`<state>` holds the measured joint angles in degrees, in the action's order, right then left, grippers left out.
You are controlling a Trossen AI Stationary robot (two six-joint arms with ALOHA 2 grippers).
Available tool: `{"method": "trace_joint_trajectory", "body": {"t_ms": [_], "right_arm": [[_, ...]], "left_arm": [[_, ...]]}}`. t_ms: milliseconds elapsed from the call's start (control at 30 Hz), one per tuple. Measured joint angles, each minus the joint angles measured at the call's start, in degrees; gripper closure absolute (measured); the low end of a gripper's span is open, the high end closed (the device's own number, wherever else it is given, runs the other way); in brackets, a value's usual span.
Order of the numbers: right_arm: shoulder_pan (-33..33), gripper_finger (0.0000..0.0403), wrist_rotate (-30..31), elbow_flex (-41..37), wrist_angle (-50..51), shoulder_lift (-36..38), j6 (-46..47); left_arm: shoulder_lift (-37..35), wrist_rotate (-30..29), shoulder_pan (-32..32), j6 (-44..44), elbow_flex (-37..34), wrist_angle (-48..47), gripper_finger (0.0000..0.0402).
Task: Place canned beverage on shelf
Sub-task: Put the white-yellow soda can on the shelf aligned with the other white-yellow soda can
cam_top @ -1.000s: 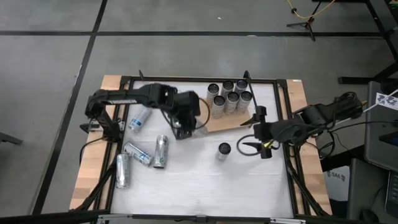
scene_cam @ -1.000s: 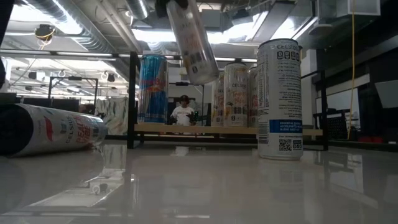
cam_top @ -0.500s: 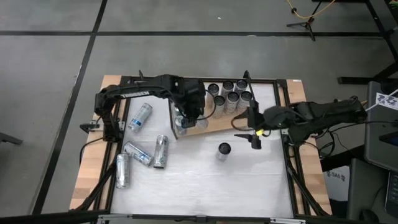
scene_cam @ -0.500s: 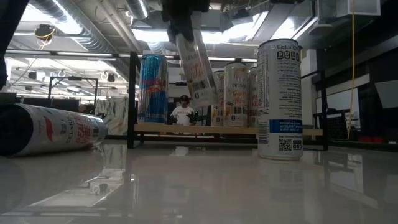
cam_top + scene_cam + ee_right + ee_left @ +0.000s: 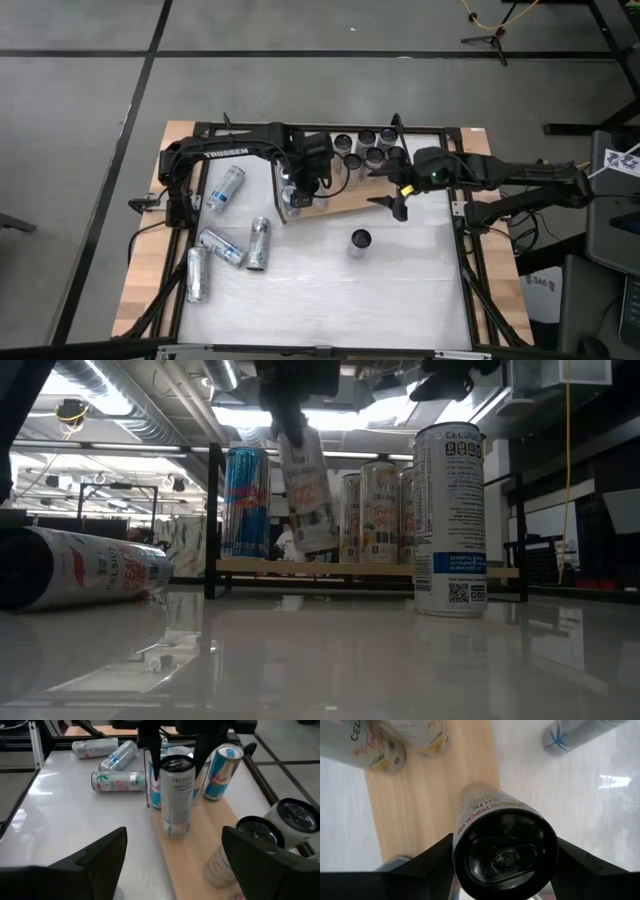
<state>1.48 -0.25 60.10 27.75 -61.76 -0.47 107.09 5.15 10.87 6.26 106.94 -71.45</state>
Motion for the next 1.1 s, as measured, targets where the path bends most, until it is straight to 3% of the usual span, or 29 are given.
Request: {"method": "trace_joint_trajectory", "body": {"t_ms": [667,1100], "right_arm": [[0.04,0.0081,-3.46,-0.32,-1.03,-4.37,0.15],[0.04,0.0081,-3.53,-0.33,-0.73,-8.44,0.14]], "left_arm": [[2.03,0.13,-0.39,-1.35,0.21,-0.87,0.0159],[2.05,-0.22,-0.39,-2.16,0.04,1.84,0.0096]]}}
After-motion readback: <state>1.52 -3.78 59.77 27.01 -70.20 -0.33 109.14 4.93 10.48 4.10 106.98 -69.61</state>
